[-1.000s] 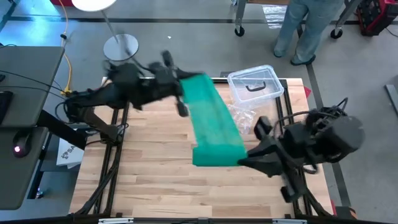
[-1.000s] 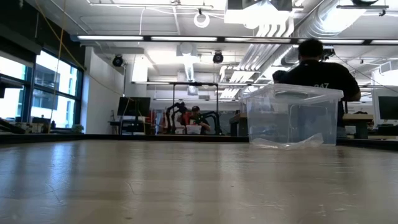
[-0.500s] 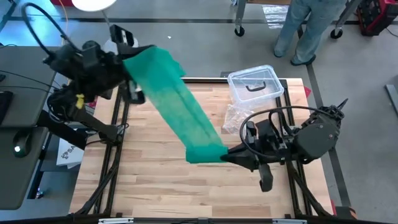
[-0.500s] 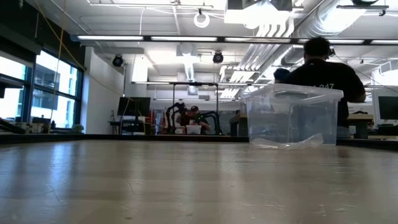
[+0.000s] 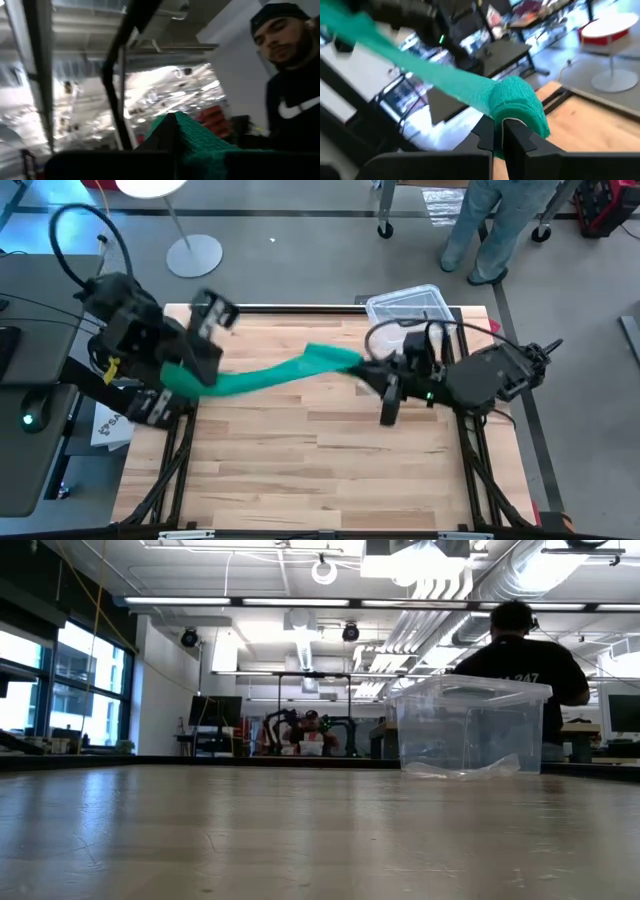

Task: Roll bandage
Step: Roll the green bandage

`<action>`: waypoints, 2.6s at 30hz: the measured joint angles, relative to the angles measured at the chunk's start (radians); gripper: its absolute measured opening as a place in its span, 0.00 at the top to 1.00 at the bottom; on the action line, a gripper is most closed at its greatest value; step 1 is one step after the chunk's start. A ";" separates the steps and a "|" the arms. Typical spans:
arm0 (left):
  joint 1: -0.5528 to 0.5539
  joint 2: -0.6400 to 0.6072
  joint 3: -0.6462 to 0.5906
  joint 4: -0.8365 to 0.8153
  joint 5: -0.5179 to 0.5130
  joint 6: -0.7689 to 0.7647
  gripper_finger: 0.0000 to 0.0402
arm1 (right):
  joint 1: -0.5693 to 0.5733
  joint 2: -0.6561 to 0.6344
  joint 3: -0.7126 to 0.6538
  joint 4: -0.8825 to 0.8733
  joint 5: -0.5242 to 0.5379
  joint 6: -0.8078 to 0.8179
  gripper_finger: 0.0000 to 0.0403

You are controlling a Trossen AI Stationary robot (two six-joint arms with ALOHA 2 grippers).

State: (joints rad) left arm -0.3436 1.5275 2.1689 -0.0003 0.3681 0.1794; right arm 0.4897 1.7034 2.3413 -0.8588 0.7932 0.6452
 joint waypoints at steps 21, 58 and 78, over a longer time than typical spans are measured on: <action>-0.049 0.108 0.002 -0.803 -0.441 0.067 0.48 | 0.030 -0.107 0.000 0.423 -0.067 -0.497 0.98; -0.124 0.018 0.051 -0.180 -0.480 0.420 0.24 | 0.037 -0.106 0.001 0.263 -0.011 -0.384 0.98; -0.237 0.042 0.123 -0.272 -0.642 0.731 0.25 | 0.032 -0.106 0.001 0.253 -0.009 -0.384 0.98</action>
State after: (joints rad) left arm -0.5804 1.5695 2.2918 -0.2722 -0.2738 0.9100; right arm 0.5217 1.5970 2.3421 -0.6055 0.7841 0.2612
